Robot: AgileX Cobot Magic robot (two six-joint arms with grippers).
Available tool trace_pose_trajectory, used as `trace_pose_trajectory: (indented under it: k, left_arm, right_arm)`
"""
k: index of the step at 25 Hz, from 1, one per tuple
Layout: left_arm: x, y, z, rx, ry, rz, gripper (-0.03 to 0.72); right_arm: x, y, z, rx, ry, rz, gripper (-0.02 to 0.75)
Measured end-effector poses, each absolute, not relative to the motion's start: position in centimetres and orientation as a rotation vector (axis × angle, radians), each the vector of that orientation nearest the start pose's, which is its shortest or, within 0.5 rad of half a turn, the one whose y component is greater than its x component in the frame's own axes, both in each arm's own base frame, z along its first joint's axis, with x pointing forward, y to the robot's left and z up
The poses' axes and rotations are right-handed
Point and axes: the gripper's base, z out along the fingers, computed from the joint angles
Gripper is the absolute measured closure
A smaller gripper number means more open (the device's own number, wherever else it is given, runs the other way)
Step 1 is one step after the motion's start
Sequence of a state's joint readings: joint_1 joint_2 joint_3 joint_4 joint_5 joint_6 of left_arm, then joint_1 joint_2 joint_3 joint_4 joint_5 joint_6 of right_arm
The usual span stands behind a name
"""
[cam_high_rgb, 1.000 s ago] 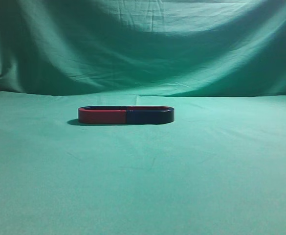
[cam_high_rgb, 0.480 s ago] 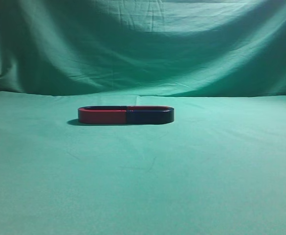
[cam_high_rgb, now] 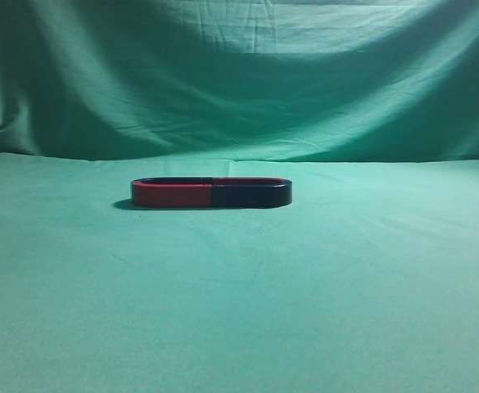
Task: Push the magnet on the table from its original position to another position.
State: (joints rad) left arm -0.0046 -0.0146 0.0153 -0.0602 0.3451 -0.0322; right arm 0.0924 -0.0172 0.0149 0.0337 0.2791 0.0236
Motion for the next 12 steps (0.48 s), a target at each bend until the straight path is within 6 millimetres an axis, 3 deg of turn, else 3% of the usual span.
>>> trace_pose_trajectory:
  k: [12]
  left_arm:
    - [5.3,-0.2,17.8,-0.063,1.829,-0.085,0.316]
  right_arm:
    - [5.2,0.5,17.0,-0.057,1.88,0.079,0.738]
